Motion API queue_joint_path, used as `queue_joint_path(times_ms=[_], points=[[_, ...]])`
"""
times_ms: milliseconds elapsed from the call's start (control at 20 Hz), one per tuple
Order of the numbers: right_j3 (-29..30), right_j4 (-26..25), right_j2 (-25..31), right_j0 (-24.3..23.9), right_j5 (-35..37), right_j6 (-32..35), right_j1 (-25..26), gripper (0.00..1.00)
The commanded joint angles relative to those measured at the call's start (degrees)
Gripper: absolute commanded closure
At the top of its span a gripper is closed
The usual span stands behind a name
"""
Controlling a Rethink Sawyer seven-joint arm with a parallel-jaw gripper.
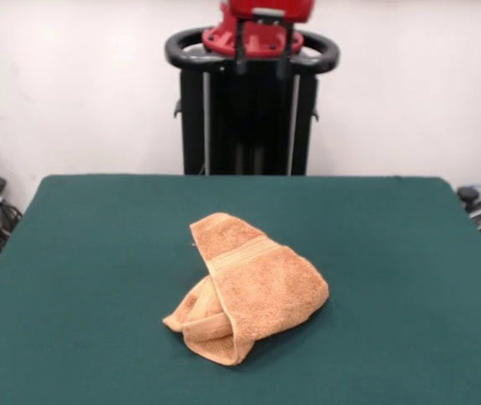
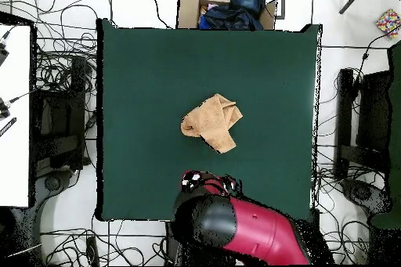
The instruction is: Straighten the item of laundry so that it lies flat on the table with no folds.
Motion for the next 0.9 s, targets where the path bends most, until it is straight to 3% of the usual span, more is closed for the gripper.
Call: queue_joint_path(times_ms=[50,550,900], points=[[1.11,-2.9,6.56,-4.16,1.83,-6.19,3.75,0.0],[-2.08,-6.52,11.95,-13.92,8.91,-13.27,4.03,0.0],[-3.43,-10.2,17.47,-20.87,9.25,-17.05,5.88,0.0]])
